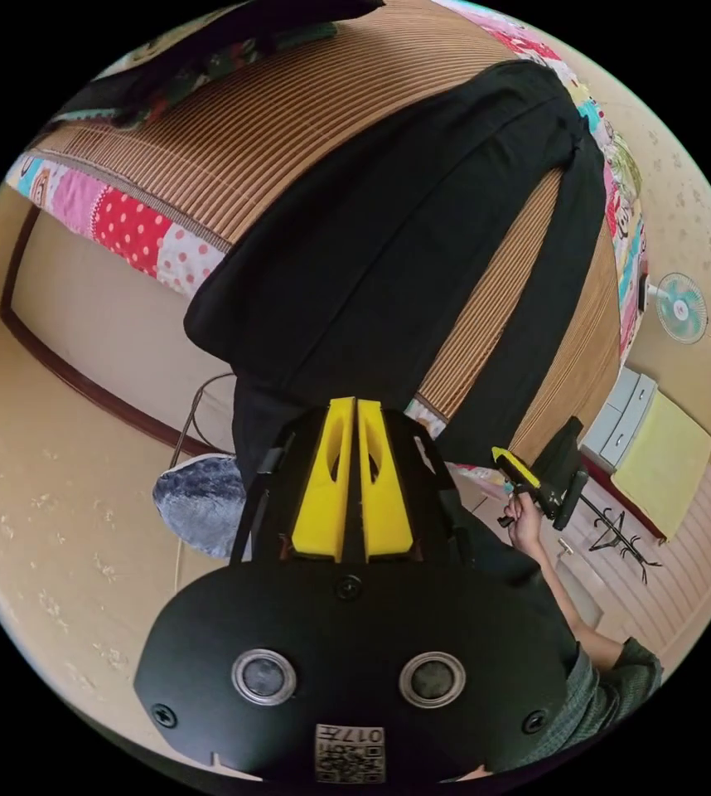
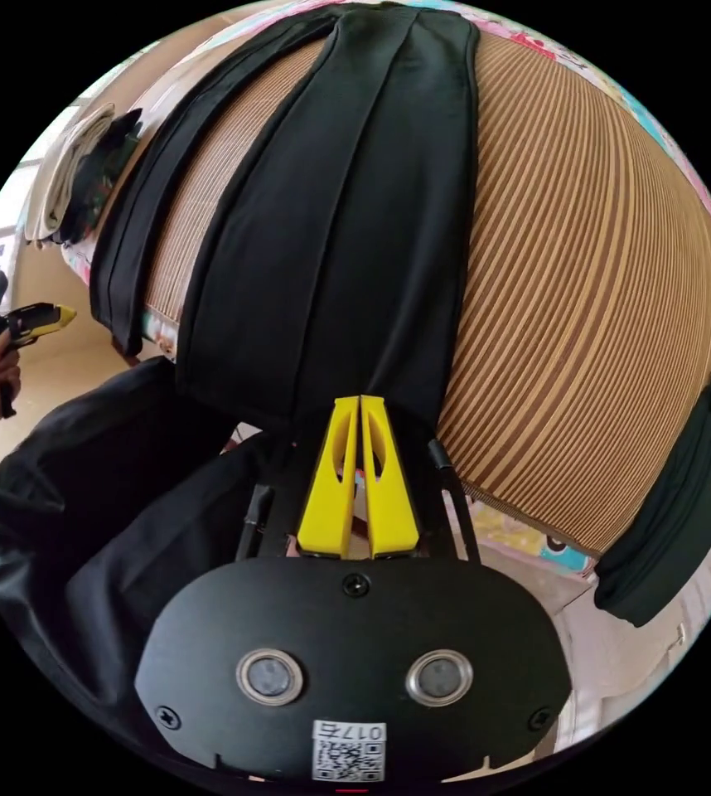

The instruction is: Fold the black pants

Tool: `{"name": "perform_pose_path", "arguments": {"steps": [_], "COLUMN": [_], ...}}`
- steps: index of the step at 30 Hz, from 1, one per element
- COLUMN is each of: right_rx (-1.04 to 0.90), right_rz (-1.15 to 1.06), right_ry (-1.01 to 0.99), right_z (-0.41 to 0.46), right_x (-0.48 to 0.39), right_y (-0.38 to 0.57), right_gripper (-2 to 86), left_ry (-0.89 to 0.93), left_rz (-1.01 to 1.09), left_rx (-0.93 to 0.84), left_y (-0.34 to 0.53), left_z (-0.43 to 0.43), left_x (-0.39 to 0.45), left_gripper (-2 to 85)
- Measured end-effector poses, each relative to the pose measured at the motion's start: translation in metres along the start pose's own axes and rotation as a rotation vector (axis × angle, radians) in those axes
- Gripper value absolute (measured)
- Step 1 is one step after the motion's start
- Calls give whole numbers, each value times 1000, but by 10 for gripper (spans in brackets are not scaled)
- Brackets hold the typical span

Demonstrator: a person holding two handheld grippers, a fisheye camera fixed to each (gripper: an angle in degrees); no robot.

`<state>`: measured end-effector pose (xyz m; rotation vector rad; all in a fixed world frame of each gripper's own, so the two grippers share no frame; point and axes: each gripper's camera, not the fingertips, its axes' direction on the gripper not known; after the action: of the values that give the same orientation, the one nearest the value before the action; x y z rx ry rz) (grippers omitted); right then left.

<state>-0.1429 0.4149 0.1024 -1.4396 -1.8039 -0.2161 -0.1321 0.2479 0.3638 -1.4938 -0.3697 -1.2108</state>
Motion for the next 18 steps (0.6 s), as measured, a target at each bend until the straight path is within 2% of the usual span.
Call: {"name": "perform_pose_path", "arguments": {"steps": [3, 6, 12, 18], "right_rx": [129, 111, 78, 93], "right_rz": [196, 308, 332, 305], "right_ry": [-127, -224, -293, -384], "right_z": [-34, -36, -43, -68], "right_x": [37, 70, 84, 93], "right_y": [35, 53, 60, 72], "right_gripper": [42, 91, 107, 74], "left_ry": [5, 37, 76, 86], "left_rz": [61, 132, 254, 392], "left_rx": [1, -13, -42, -89], "left_y": [7, 15, 23, 33], "left_z": [7, 17, 43, 69], "left_x": [16, 30, 62, 103], "left_gripper": [-2, 26, 68, 77]}}
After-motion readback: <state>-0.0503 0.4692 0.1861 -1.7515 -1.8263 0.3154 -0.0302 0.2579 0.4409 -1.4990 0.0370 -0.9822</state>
